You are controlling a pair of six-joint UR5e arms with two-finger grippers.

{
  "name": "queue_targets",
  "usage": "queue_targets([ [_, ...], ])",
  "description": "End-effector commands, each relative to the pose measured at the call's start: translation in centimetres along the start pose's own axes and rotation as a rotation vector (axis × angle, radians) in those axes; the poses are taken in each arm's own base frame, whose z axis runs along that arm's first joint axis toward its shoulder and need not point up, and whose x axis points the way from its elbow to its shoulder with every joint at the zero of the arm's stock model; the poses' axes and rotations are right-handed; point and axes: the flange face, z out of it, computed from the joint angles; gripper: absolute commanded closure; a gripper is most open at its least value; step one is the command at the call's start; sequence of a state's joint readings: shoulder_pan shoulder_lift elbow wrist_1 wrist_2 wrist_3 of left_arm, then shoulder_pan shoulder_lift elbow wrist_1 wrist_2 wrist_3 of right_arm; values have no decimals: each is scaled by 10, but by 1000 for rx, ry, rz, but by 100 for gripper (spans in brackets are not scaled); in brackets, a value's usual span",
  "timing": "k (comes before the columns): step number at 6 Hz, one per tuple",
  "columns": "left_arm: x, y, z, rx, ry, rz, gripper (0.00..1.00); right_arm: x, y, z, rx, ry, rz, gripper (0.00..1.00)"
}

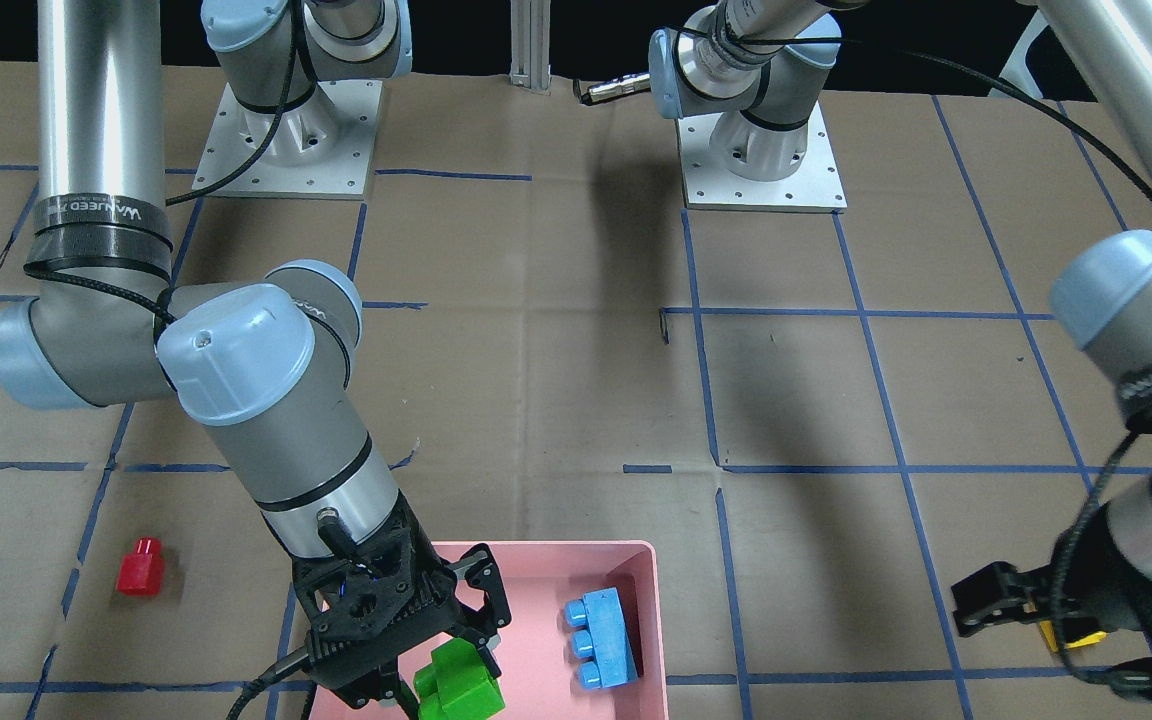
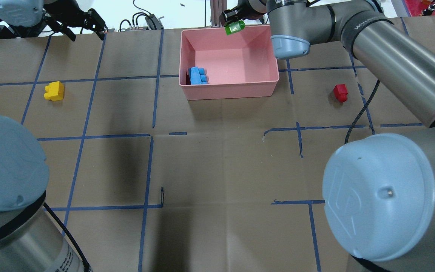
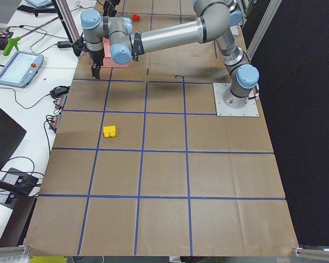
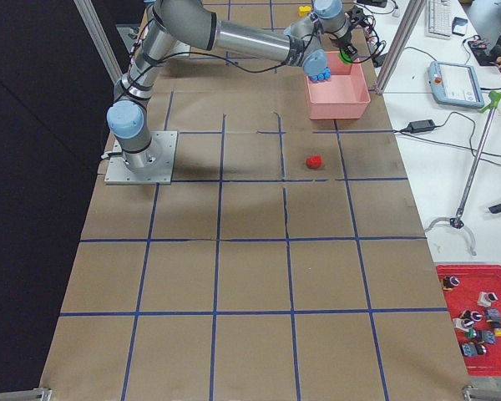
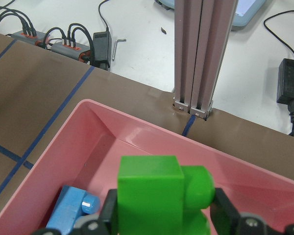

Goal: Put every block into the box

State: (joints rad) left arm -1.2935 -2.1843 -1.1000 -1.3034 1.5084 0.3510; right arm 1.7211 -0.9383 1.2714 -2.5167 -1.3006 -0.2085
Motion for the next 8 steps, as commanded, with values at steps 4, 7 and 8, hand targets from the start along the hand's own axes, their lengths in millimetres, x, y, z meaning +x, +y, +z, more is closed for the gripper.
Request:
queue_targets([
  [4,-184,44,100,-93,23,-83,1,30,6,-13,-74,169,9,0],
  [7,-193,49,141,-104,30,-110,1,115,41,-77,-413,280,182,0],
  [8,-189,56,152,-91,26,-112,1,147,62,-74,-505,291,263,0],
])
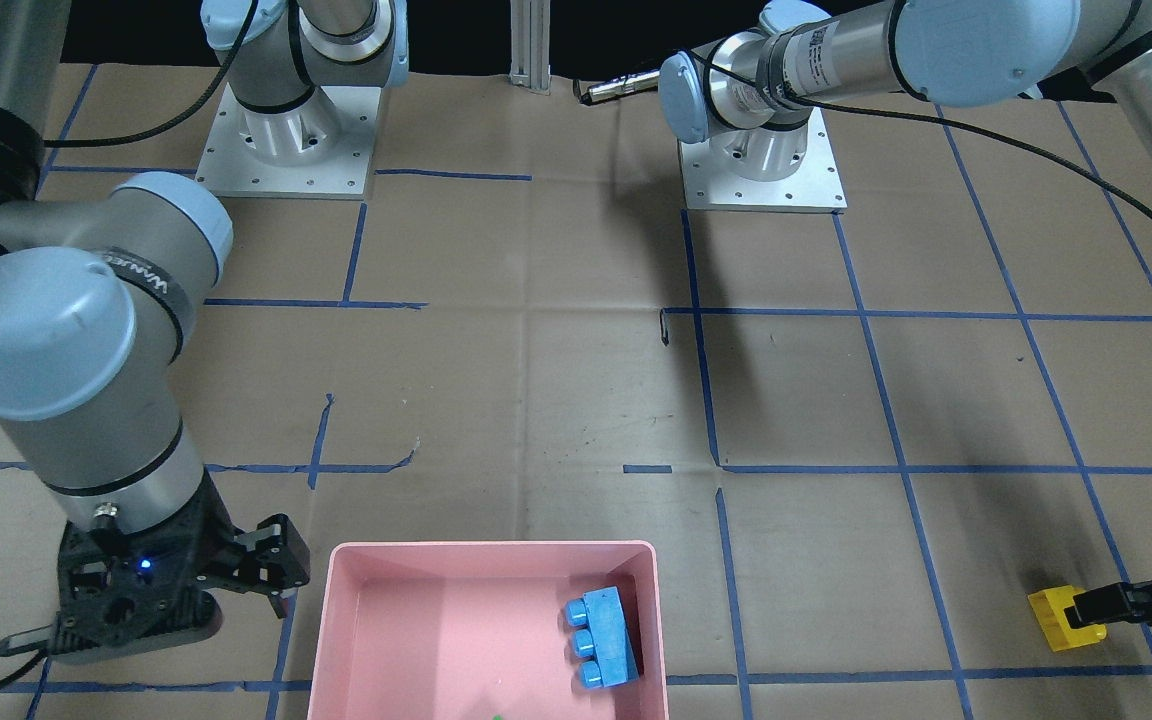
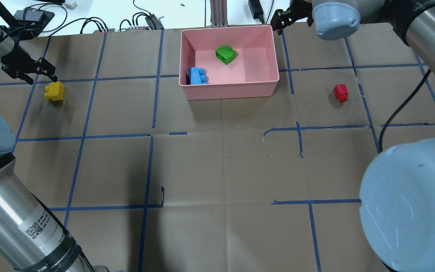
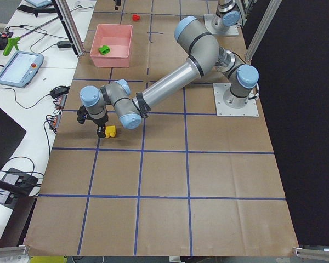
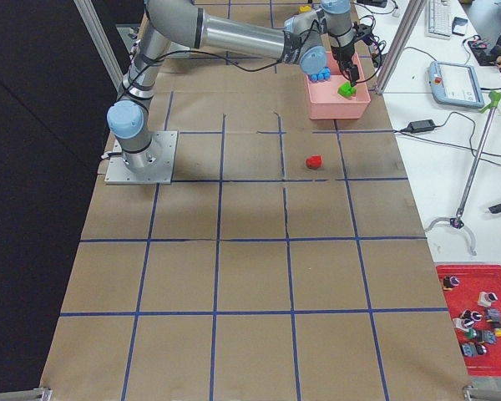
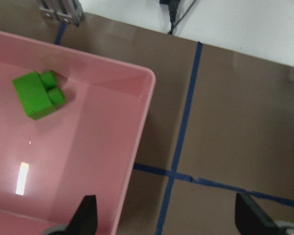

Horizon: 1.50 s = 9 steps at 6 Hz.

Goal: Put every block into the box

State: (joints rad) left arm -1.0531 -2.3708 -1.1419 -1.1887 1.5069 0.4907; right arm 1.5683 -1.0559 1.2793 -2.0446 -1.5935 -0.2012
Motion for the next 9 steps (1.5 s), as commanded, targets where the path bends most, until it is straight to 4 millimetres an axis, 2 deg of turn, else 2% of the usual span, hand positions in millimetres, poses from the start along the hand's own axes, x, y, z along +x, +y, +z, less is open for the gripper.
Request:
queue_targets([
  [1,5,12,23,18,-5,-1,1,44,18,28,-136,13,87,1],
  [2,6,13,30,35,-15,0,1,62,42,62,-184,33,115,1],
  [3,5,13,35,32,-11,2,1,80,73,96,-131,53,149,1],
  [4,4,13,36,30,-12,3,12,91,101,122,-60,79,175,1],
  [5,2,13,35,31,-14,6,22,102,124,139,-71,83,205,1],
  [6,0,14,36,29,-15,8,31,104,130,145,-87,85,209,1],
  [7,-1,12,34,32,-21,8,50,107,134,151,-108,101,209,1],
  [8,-2,10,25,41,-34,9,67,119,139,158,-120,94,227,1],
  [9,6,8,2,48,-65,21,77,128,142,163,-128,87,241,1],
])
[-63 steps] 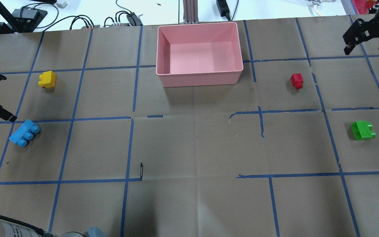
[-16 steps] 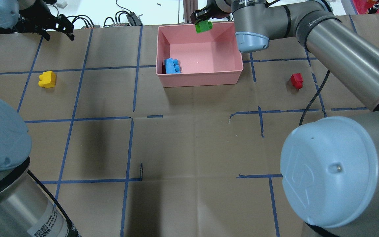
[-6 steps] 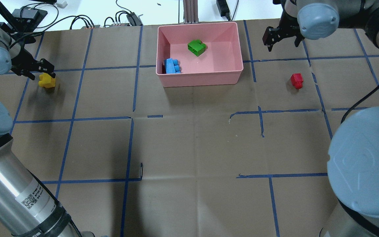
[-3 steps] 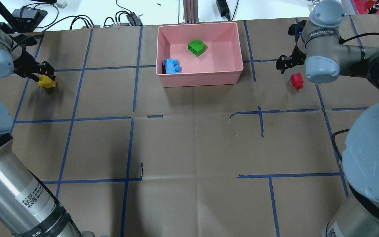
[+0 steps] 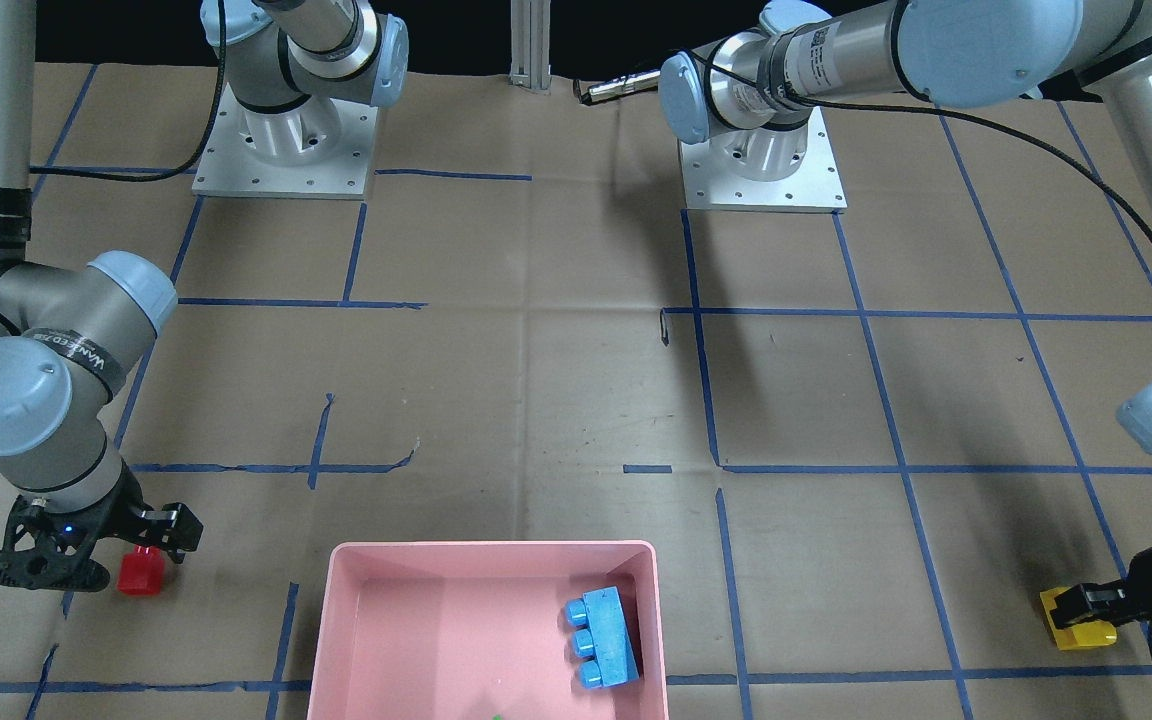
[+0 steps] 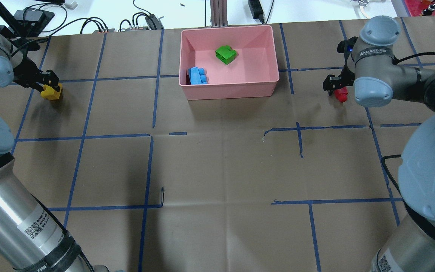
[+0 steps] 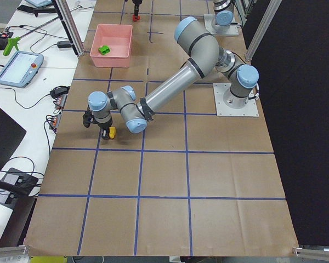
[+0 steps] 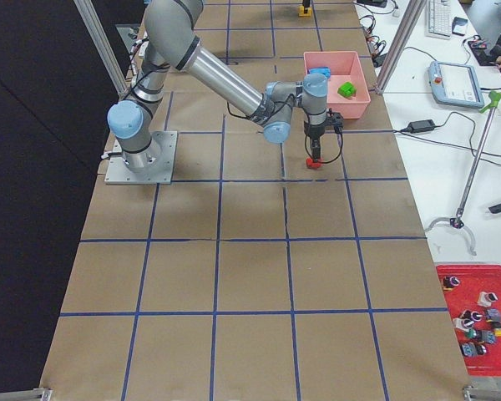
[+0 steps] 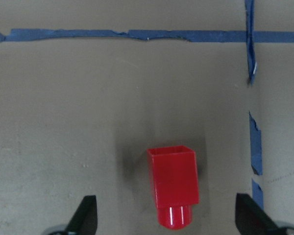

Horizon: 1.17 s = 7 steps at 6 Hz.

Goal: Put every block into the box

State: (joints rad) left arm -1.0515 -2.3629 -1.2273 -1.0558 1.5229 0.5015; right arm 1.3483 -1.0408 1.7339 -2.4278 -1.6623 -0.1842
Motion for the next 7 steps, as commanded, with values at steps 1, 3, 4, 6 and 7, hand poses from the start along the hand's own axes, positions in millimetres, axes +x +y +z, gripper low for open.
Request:
queue_targets([
  [1,40,-5,-81,21,-27,42,81,9,1,11,-15,-9,14,1],
  [3,162,-22,-164,30,-46,132,87,-1,-2,13,-10,-41,10,2],
  [4,230,-33,-181,51,-31,103,87,-5,-3,15,-5,-85,13,5],
  [6,425,-16,-183,53,10,43,87,-5,-4,16,-2,-80,4,11],
  [7,497,2,-175,49,27,56,87,-3,-3,17,-9,-69,3,21],
])
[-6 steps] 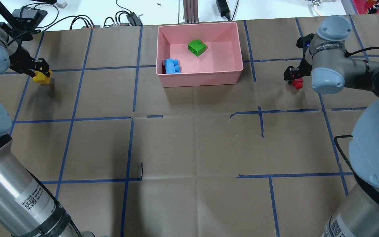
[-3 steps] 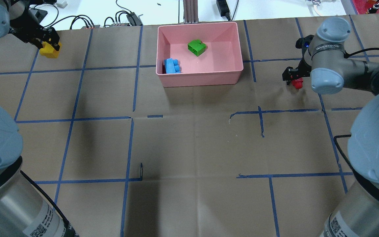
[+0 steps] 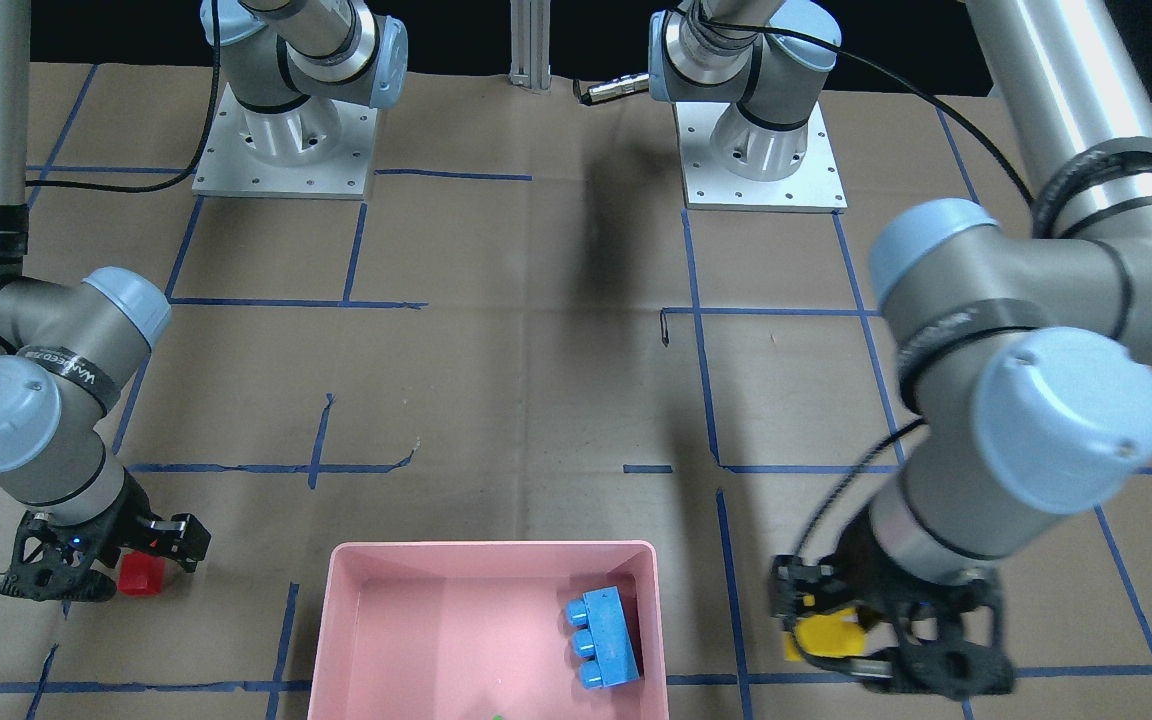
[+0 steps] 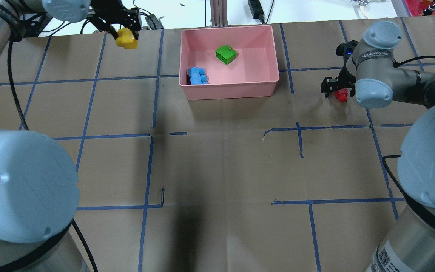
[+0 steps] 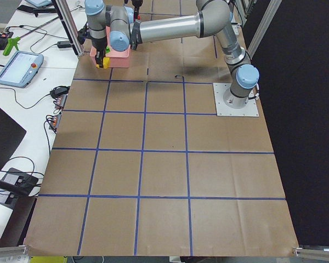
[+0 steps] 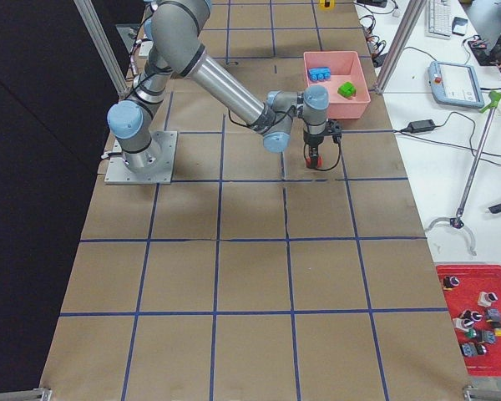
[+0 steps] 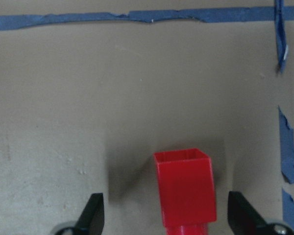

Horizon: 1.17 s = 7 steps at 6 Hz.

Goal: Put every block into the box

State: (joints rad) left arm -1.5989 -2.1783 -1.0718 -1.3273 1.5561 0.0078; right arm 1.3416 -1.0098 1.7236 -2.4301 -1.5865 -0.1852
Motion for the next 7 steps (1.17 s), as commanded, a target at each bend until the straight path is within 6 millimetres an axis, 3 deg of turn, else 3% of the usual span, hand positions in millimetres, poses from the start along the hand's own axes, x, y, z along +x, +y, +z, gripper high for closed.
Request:
queue_targets([
  [1,122,20,30,-4,27,-34,87,2,3,-4,-4,13,-4,35],
  [2,150,17,77,12,32,-10,85,3,5,-4,-11,17,-18,56],
  [3,161,12,98,52,36,2,80,7,4,-5,-14,47,-17,83],
  [4,161,11,100,53,33,2,42,8,3,-7,-11,48,-15,92],
  [5,157,11,91,56,31,-3,1,8,0,-10,-2,47,-15,95],
  [6,155,12,78,57,29,0,0,9,-3,-15,9,49,-14,95],
  [7,146,17,37,77,28,-1,0,8,-4,-34,37,56,-16,96],
])
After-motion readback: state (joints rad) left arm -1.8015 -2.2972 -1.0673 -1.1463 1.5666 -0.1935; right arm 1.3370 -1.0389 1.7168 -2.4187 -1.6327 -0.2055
